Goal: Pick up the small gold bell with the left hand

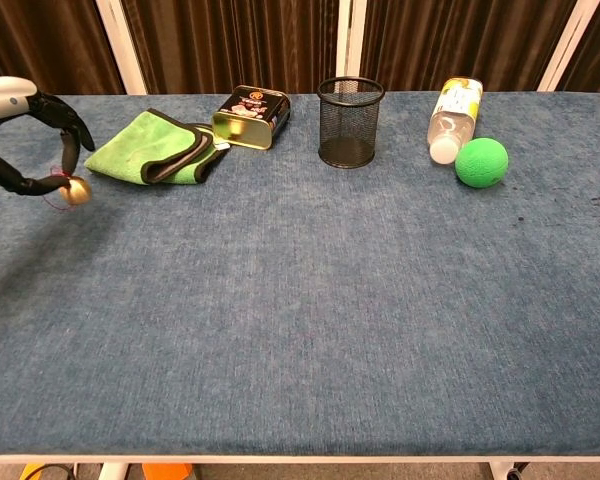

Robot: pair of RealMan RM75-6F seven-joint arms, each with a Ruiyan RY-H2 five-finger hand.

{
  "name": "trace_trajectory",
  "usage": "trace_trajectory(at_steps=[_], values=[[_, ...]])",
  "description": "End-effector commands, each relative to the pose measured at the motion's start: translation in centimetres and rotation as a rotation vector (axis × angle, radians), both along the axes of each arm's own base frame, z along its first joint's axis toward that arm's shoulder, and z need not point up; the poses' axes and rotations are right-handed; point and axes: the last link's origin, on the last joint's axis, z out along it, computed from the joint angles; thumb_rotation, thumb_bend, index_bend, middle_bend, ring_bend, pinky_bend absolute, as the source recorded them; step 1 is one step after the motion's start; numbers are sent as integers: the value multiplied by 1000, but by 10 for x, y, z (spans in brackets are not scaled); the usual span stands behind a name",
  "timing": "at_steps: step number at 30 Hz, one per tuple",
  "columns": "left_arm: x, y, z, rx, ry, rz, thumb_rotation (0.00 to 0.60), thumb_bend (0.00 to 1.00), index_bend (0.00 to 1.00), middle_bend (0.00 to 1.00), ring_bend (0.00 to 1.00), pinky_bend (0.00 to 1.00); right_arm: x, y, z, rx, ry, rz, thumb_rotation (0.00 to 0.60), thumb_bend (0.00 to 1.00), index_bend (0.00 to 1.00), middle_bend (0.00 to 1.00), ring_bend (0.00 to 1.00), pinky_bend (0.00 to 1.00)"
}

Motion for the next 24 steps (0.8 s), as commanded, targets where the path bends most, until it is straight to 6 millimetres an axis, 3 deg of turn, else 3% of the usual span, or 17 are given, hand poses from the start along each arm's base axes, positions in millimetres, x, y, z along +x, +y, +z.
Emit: trace_trajectory(at_steps=[1,12,24], values=[[-3,-3,-14,-30,-58,15,600,417,637,265,89,102,-1,-1,0,1,-4,-2,600,309,0,0,0,0],[-11,-10,-43,-21,12,-14,600,416,633,268,89,102,-2,0,-1,1,-6,-1,600,311,0,0,0,0],[-16,-8,-53,-14,77,-19,600,416,623,268,88,102,-3,-1,-2,4,-7,-5,600,316,0,0,0,0]])
